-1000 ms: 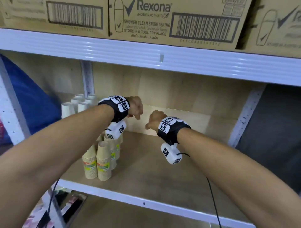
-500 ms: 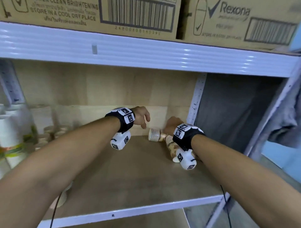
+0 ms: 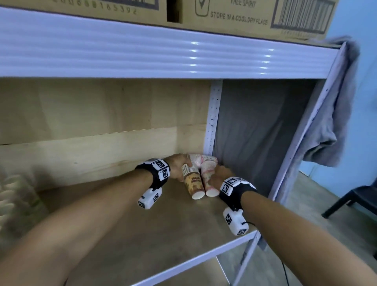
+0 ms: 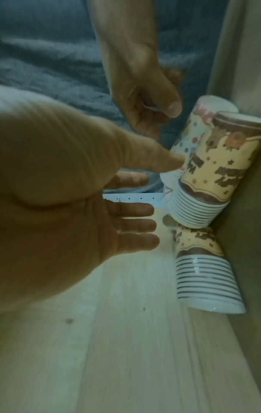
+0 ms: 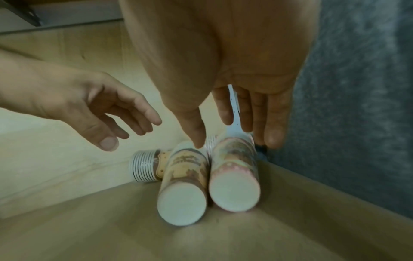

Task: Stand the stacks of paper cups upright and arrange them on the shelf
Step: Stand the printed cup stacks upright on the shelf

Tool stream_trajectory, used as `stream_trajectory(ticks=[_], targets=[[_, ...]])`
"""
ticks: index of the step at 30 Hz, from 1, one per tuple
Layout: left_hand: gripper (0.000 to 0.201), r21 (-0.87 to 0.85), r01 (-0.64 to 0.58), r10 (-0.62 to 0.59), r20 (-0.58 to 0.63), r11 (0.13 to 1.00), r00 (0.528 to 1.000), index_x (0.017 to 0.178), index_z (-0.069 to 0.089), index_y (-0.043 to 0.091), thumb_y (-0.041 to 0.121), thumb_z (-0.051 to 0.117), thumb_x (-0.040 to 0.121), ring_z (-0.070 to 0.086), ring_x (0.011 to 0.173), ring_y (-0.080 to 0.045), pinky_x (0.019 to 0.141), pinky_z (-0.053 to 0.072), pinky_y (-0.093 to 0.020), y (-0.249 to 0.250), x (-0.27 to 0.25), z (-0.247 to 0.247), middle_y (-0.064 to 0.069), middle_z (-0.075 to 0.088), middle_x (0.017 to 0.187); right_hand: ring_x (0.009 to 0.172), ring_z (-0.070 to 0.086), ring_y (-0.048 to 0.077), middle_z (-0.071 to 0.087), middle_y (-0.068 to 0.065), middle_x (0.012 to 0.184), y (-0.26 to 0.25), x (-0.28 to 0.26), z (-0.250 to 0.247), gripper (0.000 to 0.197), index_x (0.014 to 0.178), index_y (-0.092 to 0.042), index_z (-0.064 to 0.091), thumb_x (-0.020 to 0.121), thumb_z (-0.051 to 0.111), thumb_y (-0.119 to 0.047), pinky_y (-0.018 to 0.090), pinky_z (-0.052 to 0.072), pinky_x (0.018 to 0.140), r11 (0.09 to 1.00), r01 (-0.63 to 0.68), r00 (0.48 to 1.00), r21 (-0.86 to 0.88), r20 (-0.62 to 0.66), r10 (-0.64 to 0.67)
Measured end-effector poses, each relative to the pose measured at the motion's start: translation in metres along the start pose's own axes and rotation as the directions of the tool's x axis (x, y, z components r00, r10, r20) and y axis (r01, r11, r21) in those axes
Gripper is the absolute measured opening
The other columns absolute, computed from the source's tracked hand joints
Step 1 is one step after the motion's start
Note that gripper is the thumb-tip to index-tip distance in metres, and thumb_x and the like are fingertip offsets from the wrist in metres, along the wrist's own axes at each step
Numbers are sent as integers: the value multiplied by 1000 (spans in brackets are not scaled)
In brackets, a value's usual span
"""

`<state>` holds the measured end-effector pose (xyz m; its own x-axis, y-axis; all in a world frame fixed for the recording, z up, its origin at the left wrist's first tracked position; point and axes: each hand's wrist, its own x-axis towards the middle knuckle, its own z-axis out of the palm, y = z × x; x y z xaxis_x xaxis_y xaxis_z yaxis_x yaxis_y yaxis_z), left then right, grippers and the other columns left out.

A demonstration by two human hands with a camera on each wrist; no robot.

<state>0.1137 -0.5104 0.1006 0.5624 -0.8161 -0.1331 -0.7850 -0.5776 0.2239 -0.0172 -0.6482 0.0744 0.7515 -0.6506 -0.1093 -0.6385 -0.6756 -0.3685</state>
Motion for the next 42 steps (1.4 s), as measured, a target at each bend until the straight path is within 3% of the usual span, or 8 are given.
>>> stream_trajectory(ticks=[3, 6, 10, 15, 20, 31, 37, 42], targets=[[73, 19, -49, 49, 6, 999, 999, 130, 56, 28, 19, 86, 65, 49, 122, -25, 101, 45, -33, 5, 12, 13, -1, 45, 133, 117, 59, 29, 56, 4, 134, 9, 17, 20, 67, 136, -22, 44, 75, 59, -45, 34, 48, 97, 994, -51, 998, 98, 33, 48], [70, 70, -78, 77, 13, 995, 997, 132, 54, 30, 19, 84, 69, 51, 117, -22, 94, 45, -29, 7, 21, 25, -2, 47, 128, 116, 60, 28, 59, 4, 129, 13, 11, 23, 64, 133, -19, 48, 75, 68, -36, 32, 49, 96, 990, -89, 995, 113, 53, 83], [70, 129, -145, 141, 35, 981, 989, 132, 53, 33, 26, 84, 69, 50, 116, -23, 98, 45, -37, 9, 33, 34, -2, 47, 126, 114, 60, 28, 59, 7, 126, 26, 16, 34, 67, 131, -16, 47, 72, 76, -27, 30, 50, 89, 972, -139, 989, 187, 85, 125], [73, 180, -209, 200, 66, 961, 978, 136, 50, 31, 35, 82, 71, 41, 124, -19, 99, 37, -30, 5, 47, 46, 3, 43, 130, 123, 51, 31, 48, 10, 136, 32, 21, 51, 61, 139, -20, 39, 82, 62, -31, 34, 43, 98, 963, -121, 989, 242, -54, 138], [76, 271, -314, 309, 63, 910, 949, 138, 48, 27, 47, 78, 72, 30, 134, -21, 109, 26, -33, 6, 56, 54, 4, 42, 142, 119, 51, 34, 47, 11, 133, 44, 26, 57, 45, 129, -18, 46, 85, 54, -24, 39, 44, 98, 945, -143, 980, 294, -90, 176], [73, 536, -377, 389, 96, 755, 916, 133, 48, 38, 49, 76, 67, 37, 128, -23, 106, 32, -44, 16, 68, 66, 4, 46, 133, 111, 57, 34, 58, 10, 123, 57, 37, 64, 47, 125, -21, 48, 81, 61, -29, 38, 49, 91, 915, -152, 978, 373, -79, 194], [68, 494, -383, 389, 94, 781, 916, 131, 49, 33, 50, 72, 70, 43, 121, -21, 102, 38, -44, 17, 65, 59, 5, 50, 127, 112, 58, 34, 59, 10, 123, 57, 35, 62, 45, 124, -20, 50, 82, 60, -32, 40, 50, 93, 916, -112, 977, 385, -128, 173], [59, 372, -357, 384, 0, 857, 923, 122, 54, 23, 40, 73, 70, 53, 111, -22, 90, 48, -39, 19, 59, 54, 1, 58, 118, 113, 56, 35, 58, 13, 125, 55, 31, 52, 43, 126, -15, 51, 85, 60, -29, 36, 49, 92, 936, -76, 978, 345, -159, 138]])
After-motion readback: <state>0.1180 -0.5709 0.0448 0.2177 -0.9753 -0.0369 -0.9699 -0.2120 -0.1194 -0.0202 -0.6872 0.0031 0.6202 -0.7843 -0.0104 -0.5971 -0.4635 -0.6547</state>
